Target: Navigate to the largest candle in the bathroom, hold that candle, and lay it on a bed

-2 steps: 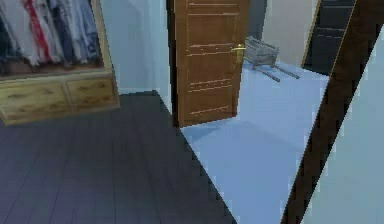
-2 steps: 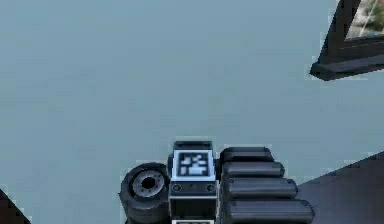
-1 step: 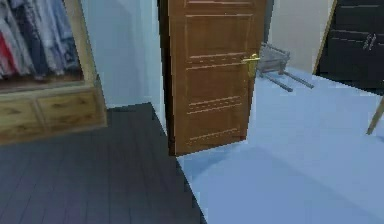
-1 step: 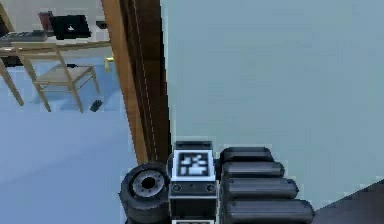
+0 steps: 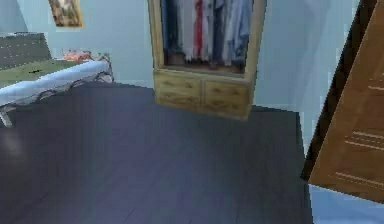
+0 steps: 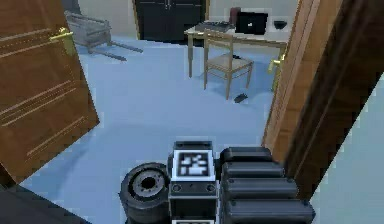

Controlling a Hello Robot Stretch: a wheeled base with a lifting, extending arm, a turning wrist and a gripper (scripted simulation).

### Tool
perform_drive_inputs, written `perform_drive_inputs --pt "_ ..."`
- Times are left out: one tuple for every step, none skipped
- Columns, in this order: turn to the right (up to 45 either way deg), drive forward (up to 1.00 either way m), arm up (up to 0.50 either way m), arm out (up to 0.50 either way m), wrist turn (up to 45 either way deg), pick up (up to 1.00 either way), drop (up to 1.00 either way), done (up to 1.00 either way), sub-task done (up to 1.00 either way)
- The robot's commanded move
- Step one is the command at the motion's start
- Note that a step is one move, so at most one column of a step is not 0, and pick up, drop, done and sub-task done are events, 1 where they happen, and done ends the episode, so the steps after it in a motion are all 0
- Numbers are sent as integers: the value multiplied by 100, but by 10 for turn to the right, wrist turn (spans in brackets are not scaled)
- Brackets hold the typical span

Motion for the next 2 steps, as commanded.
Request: perform_drive_inputs --pt "-270 0 0 0 0 0 0 0 0" --pt "0 30 0 0 0 0 0 0 0"
